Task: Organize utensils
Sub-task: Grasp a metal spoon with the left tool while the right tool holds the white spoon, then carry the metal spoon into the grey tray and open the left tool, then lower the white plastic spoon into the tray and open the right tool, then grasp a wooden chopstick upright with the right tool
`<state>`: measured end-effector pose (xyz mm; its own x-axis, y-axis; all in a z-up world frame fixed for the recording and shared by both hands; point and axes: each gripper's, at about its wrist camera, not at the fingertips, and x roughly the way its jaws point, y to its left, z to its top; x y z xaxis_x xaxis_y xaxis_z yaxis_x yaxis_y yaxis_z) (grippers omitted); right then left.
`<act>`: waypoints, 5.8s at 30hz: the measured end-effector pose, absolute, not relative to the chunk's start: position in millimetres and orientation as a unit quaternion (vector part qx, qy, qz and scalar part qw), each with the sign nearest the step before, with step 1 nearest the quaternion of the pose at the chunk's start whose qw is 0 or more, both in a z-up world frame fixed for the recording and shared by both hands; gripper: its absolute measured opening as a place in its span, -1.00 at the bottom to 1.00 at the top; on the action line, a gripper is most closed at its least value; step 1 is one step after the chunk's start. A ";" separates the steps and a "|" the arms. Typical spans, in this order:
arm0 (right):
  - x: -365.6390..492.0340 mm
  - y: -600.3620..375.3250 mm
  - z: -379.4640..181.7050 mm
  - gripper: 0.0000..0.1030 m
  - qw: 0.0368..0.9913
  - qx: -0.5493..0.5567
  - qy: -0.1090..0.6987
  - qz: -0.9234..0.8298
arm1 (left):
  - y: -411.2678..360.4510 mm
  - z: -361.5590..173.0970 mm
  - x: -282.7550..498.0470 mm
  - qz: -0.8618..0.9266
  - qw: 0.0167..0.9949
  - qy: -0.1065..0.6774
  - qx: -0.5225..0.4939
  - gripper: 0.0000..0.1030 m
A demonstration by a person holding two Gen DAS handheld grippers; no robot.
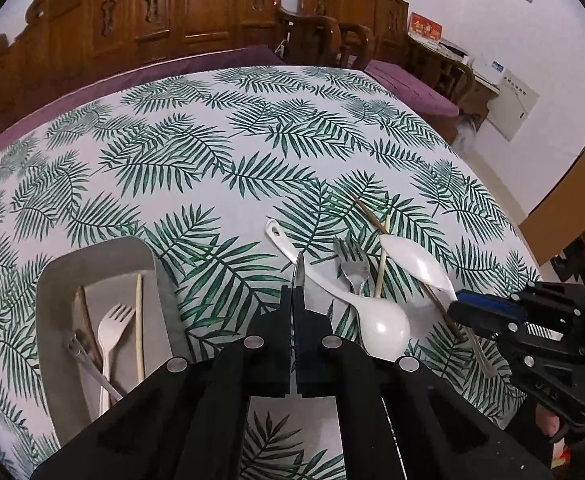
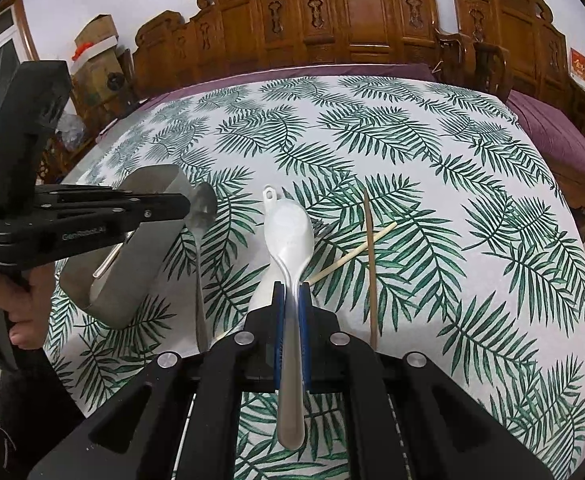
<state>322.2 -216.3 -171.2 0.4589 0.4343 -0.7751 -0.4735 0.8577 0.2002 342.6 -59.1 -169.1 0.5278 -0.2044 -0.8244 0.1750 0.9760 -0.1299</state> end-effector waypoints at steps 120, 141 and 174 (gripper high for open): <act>343.9 39.6 -193.3 -0.84 0.797 -0.002 0.515 0.315 | 151.0 -127.5 217.4 0.001 0.901 0.426 -0.078 -0.57; 316.4 -20.7 -140.2 -0.77 0.830 -0.009 0.450 0.328 | 122.8 -107.6 206.3 -0.005 0.909 0.411 -0.072 -0.48; 292.0 -195.9 -130.9 -0.51 0.873 -0.011 0.422 0.244 | 28.4 -96.7 215.1 -0.039 0.909 0.413 -0.039 0.59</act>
<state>292.0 -195.9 -130.9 0.5253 0.4168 -0.7419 -0.4349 0.8808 0.1869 215.1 28.4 -96.7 0.6554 -0.1029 -0.7482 0.0387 0.9939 -0.1029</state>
